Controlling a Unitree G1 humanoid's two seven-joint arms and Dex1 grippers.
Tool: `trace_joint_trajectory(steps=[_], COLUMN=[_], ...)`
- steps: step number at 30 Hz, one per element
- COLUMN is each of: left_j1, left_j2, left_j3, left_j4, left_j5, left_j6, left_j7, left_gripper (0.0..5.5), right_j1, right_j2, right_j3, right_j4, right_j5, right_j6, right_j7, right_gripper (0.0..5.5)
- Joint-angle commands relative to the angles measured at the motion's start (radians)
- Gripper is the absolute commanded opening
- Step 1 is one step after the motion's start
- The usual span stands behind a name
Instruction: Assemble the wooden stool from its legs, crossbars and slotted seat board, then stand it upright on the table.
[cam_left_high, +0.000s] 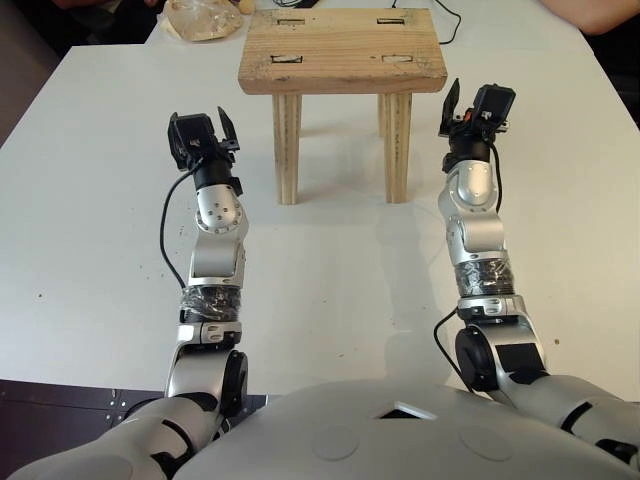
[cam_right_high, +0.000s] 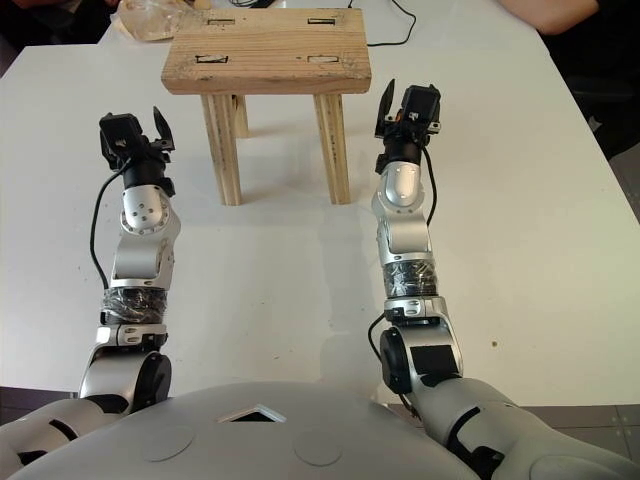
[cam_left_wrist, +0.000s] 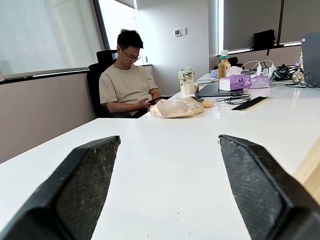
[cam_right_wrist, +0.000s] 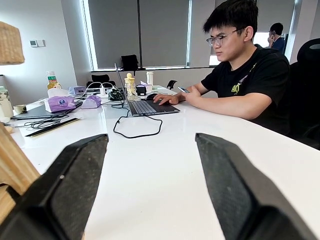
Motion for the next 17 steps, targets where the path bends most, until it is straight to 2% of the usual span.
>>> trace_joint_trajectory(steps=[1, 13, 14, 17], left_j1=[-0.013, -0.004, -0.005, -0.009], left_j2=[-0.003, -0.018, -0.019, -0.014], left_j3=[0.006, 0.001, 0.001, -0.01], left_j4=[0.012, 0.022, 0.024, 0.02], left_j5=[0.014, 0.023, 0.024, 0.046], left_j6=[-0.004, -0.009, -0.01, -0.029], left_j7=[-0.014, -0.03, -0.032, -0.036], left_gripper=[3.69, 3.69, 3.5, 3.49], right_j1=[-0.011, -0.013, -0.015, -0.017], right_j2=[0.007, 0.019, 0.02, 0.02], right_j3=[-0.004, -0.016, -0.016, -0.018], right_j4=[0.007, 0.024, 0.026, 0.03], right_j5=[-0.013, -0.024, -0.024, -0.025], right_j6=[-0.011, -0.022, -0.023, -0.027], right_j7=[-0.004, -0.01, -0.01, -0.01], right_gripper=[3.75, 3.75, 3.77, 3.77])
